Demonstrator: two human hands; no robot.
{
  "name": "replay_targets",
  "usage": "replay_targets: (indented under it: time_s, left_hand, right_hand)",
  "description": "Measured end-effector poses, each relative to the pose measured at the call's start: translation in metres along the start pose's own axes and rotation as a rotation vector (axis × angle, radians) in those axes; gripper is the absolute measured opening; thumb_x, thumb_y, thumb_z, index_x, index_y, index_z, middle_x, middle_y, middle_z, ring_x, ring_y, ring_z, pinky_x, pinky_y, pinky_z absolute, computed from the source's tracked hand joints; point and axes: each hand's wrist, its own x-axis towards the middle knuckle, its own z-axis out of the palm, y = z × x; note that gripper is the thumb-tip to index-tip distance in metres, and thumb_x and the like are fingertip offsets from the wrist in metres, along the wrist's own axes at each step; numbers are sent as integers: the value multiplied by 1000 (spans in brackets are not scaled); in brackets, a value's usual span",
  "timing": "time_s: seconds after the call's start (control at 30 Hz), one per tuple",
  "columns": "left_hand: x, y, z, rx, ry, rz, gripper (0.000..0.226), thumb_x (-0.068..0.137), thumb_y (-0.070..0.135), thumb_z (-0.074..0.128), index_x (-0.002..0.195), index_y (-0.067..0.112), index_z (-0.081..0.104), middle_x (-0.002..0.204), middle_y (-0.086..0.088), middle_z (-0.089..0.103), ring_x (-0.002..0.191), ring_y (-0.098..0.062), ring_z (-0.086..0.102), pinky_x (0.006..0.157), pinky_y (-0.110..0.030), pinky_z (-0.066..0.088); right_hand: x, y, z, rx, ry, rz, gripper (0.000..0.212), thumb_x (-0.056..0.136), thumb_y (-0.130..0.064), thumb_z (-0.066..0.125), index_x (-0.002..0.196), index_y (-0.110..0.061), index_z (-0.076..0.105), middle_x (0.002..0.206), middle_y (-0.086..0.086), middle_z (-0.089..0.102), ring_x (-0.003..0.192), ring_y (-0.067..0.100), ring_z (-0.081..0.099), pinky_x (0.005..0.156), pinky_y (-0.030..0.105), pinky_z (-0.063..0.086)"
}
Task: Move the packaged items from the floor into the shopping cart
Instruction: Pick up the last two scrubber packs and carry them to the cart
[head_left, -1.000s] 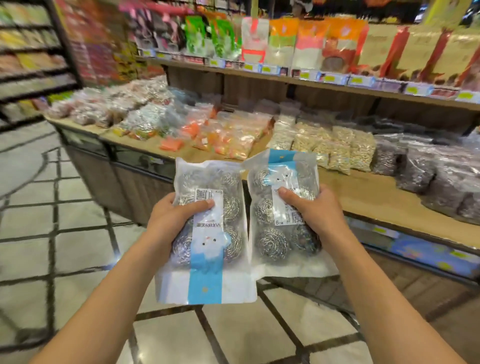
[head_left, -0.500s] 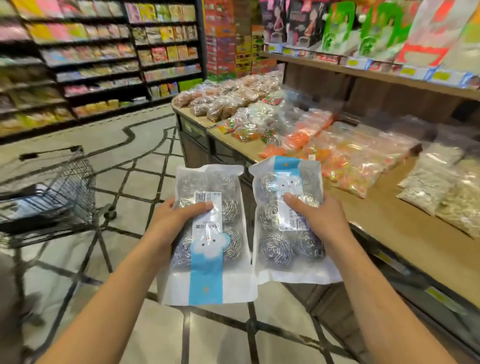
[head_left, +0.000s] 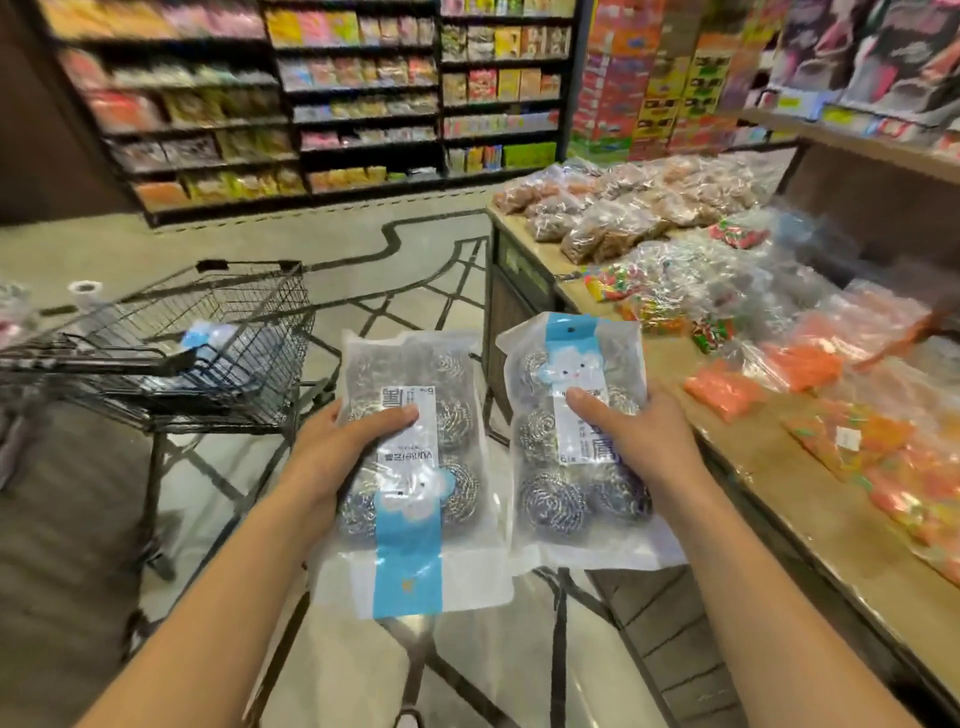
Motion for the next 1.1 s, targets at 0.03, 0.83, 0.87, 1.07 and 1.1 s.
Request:
replay_targets:
  time_s: [0.03,0.83,0.87,1.07,1.1]
  left_hand:
    - [18,2,-10,-17,18,-5,57,66,23,92,117,11,71,100,-9,81,91,-30,78,83,-39,60]
    - [385,109,-185,-261,244,-19,52,70,11,88,115,19,64,95,-12,81,78,-29,79,66,-40,63]
    - [400,111,-188,-257,262,-27,56,67,13,90,117,18,64,97,-13,81,80,-30,79,69,-42,63]
    - [481,130,-205,-268,378,-21,43,74,5,84,112,16,66,85,-6,81,69,-23,78,57,-33,62]
    - [490,132,-210,-267,404,-20,40,76,5,84,109,17,66,83,-4,81,68,-22,78,57,-32,62]
  right_hand:
    - [17,-3,16,-4,-16,6,88,45,-72,92,116,-23,74,102,-4,82,94,19,79,90,50,62]
    - [359,-117,341,-198,-193,-59,49,74,-53,89,111,-26,70,102,-3,78,91,19,76,87,47,62]
    - [376,-118,351,-195,-205,-65,52,74,-54,90,112,-25,69,103,-2,78,92,19,75,86,47,62]
    - [474,-127,415,-164,-338,-41,69,67,-60,90,119,-23,65,105,-1,77,93,21,76,88,50,62]
    - [486,-131,429,-169,-371,-40,71,64,-61,90,119,-23,65,106,-1,77,93,21,76,88,50,62]
